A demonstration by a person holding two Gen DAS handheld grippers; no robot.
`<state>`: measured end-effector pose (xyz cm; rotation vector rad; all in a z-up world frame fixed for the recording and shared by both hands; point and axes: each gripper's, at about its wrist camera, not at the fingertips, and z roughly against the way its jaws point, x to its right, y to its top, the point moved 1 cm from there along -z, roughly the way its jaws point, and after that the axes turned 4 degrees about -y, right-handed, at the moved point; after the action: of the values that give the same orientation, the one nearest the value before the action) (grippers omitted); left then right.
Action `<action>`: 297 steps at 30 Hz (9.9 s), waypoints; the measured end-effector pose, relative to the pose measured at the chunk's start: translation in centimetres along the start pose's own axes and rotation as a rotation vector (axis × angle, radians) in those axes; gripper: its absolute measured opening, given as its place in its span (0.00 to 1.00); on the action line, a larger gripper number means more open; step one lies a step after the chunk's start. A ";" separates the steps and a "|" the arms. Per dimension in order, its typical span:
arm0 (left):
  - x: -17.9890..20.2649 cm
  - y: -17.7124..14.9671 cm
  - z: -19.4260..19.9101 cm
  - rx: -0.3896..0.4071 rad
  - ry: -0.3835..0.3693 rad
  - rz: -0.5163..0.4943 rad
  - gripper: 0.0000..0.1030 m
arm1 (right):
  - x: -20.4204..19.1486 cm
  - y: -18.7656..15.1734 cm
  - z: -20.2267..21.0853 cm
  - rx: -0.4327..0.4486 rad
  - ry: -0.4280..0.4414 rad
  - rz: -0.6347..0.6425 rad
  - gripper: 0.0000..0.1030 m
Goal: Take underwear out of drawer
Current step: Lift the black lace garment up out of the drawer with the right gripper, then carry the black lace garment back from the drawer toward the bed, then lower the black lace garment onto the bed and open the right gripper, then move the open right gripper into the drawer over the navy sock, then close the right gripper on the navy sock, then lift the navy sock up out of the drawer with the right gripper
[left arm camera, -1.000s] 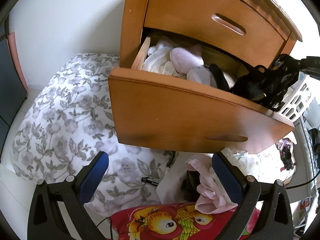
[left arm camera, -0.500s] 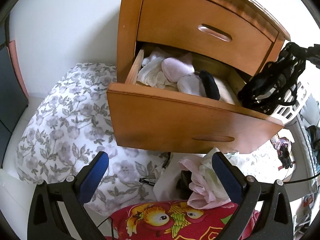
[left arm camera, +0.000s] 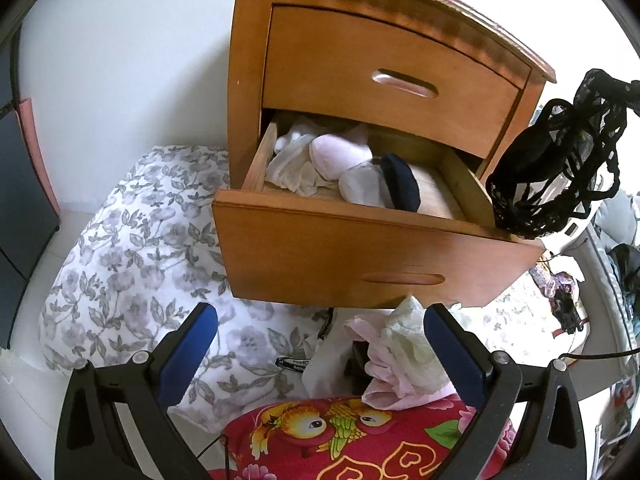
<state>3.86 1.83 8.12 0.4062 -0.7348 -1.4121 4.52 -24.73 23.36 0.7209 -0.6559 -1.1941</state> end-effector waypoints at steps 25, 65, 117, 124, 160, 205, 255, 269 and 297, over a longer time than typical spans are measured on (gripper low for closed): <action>0.8 -0.5 2.6 0.054 0.028 0.002 1.00 | 0.2 -5.6 4.1 0.036 0.010 -0.081 0.04; -0.1 -1.4 0.6 -0.020 0.032 0.013 1.00 | -8.3 -18.4 -14.5 -0.520 0.205 -0.052 0.06; -0.2 -1.7 0.1 -0.045 0.050 0.002 1.00 | -4.3 -15.2 -7.5 -0.335 0.065 -0.121 0.80; -0.3 -1.7 -0.1 -0.048 0.057 0.009 1.00 | -4.0 -15.4 -7.6 -0.325 0.062 -0.131 1.00; -2.8 0.5 -1.5 0.039 0.046 0.045 1.00 | -4.3 -11.7 -9.3 -0.210 0.118 -0.114 1.00; -8.3 0.5 -6.8 -0.013 0.032 0.146 1.00 | -9.2 -3.2 -30.9 -0.560 -0.020 0.026 0.77; -6.2 0.7 -4.5 -0.009 0.037 0.114 1.00 | -2.1 -4.3 -23.3 -0.508 0.081 -0.228 0.12; -4.5 0.8 -2.8 0.015 0.042 0.079 1.00 | -1.8 -3.6 -18.8 -0.424 0.148 -0.245 0.12; -1.4 0.8 0.5 0.060 0.051 0.015 1.00 | -0.3 -2.4 -8.7 -0.254 0.242 -0.261 0.12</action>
<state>4.17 3.36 8.71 0.4807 -0.7383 -1.3639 9.80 -23.62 16.14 0.7355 -0.2067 -1.3731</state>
